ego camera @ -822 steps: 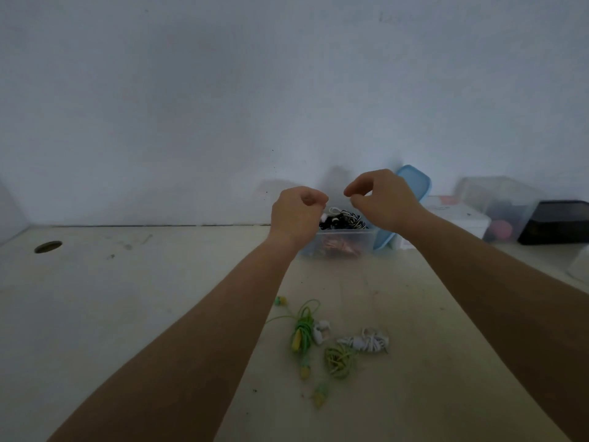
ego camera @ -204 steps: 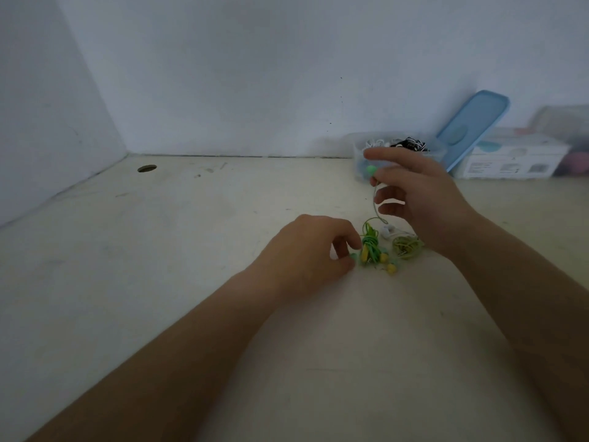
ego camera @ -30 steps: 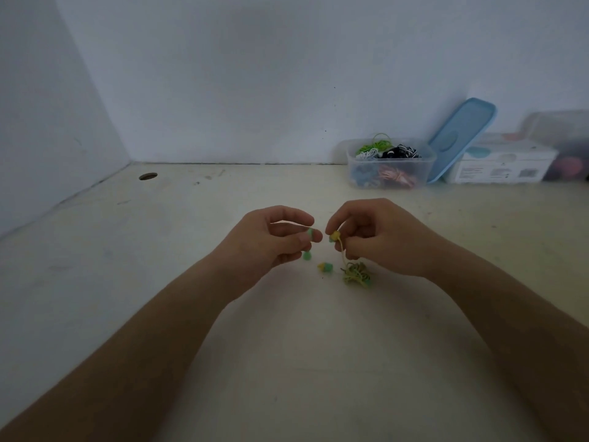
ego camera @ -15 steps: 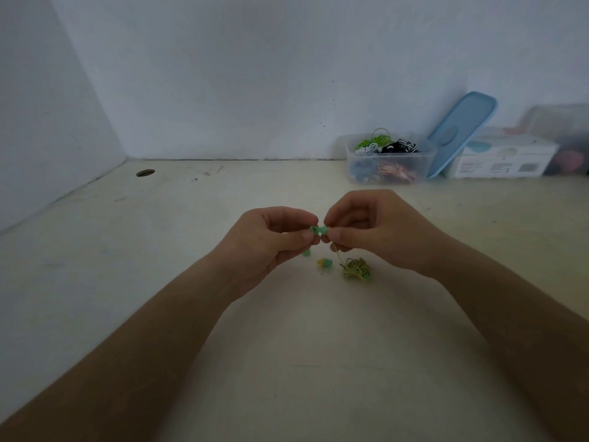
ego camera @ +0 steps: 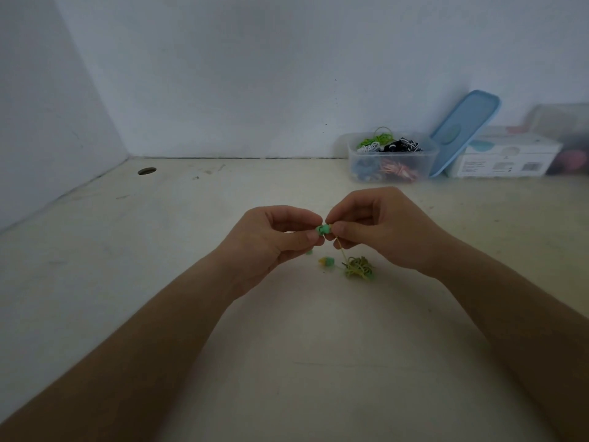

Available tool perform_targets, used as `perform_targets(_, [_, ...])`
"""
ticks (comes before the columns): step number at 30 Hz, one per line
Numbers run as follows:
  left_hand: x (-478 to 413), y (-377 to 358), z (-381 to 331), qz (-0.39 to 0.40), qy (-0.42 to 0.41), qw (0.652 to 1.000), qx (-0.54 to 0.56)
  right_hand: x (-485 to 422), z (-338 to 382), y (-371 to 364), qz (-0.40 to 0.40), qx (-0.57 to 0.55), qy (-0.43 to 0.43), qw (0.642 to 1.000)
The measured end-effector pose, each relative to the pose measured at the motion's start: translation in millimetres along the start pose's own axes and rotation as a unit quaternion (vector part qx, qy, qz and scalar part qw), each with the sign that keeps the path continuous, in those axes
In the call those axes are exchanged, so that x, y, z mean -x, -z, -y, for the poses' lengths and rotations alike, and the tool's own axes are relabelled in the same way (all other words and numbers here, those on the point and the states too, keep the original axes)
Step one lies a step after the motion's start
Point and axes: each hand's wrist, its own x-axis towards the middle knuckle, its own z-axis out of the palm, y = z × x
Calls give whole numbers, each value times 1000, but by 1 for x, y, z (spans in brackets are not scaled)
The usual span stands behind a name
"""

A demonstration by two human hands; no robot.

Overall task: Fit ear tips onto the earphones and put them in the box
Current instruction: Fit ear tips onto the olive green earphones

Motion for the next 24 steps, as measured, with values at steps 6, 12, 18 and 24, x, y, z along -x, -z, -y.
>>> perform_targets(6, [1, 1, -1, 15, 5, 1000, 17, 0, 0, 1, -3, -5, -1, 1000])
perform_targets(12, [1, 1, -1, 26, -1, 999, 22, 2, 2, 3, 13, -30, 5, 999])
perform_targets(18, [1, 1, -1, 71, -28, 997, 25, 3, 1, 5, 39, -92, -9, 995])
perform_targets(24, [1, 0, -1, 74, -36, 996, 31, 3, -1, 5, 48, -138, -20, 989])
